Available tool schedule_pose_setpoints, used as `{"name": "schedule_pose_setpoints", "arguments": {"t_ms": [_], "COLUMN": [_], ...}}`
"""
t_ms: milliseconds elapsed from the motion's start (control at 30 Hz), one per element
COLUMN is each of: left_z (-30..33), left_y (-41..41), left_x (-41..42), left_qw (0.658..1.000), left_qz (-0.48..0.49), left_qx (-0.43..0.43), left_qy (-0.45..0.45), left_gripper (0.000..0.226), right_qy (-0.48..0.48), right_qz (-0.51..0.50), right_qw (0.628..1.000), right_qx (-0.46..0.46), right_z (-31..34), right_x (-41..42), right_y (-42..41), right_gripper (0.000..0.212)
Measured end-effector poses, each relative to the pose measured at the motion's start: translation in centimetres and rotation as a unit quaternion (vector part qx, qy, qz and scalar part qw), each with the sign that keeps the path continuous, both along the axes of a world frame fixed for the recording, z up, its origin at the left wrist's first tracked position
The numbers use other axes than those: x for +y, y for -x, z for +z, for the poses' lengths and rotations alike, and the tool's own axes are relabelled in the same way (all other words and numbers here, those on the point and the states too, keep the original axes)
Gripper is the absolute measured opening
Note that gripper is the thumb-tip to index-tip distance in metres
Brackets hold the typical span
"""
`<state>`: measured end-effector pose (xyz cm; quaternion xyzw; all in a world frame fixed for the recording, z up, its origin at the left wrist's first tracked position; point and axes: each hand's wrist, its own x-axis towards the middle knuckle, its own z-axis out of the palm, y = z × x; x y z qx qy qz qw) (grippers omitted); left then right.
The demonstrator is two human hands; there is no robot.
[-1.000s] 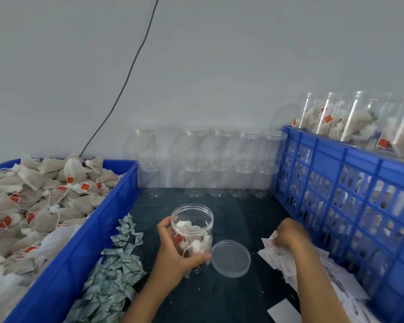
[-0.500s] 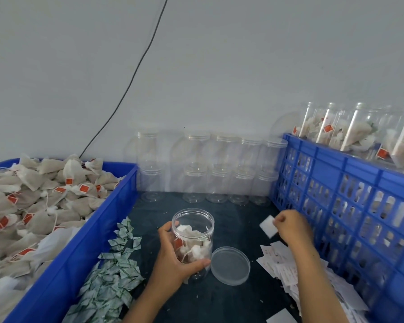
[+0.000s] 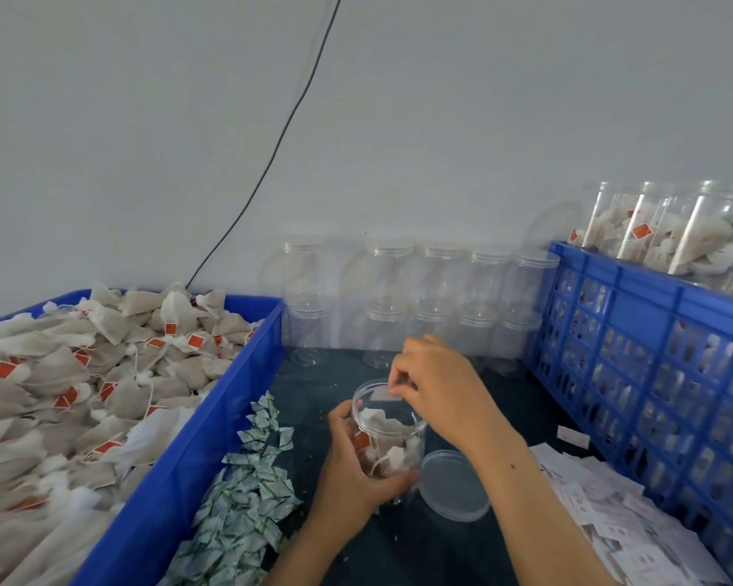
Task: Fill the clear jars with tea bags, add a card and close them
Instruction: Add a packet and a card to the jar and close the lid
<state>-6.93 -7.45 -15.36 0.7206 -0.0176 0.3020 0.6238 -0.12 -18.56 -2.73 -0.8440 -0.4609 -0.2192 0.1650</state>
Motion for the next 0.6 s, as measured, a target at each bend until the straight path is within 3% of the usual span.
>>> {"name": "schedule_pose_setpoints", "arguments": {"t_ms": [300, 400, 467, 600], "left_z": [-0.2, -0.3, -0.3, -0.4], "left_y": [0.1, 0.0, -0.1, -0.3], "left_x": [0.0, 0.0, 0.0, 0.7], "left_qw": [0.999, 0.999, 0.998, 0.995], "left_qz": [0.009, 0.021, 0.037, 0.098], "left_qx": [0.007, 0.007, 0.002, -0.015], "left_qy": [-0.041, -0.046, -0.044, -0.020], "left_gripper": [0.096, 0.096, 0.095, 0.093], "right_qy": [0.194, 0.214, 0.142, -0.109], "right_qz": [-0.018, -0.028, -0.015, -0.045], "right_qw": [0.980, 0.969, 0.980, 0.982], "right_qx": [0.047, 0.120, 0.140, 0.146], "right_z": [0.0, 0.9, 1.5, 0.9], "right_x": [0.2, -0.3, -0.8, -2.5], "right_y": [1.2, 1.5, 1.2, -1.5], "right_gripper": [0.017, 0.042, 0.041, 0.023]}}
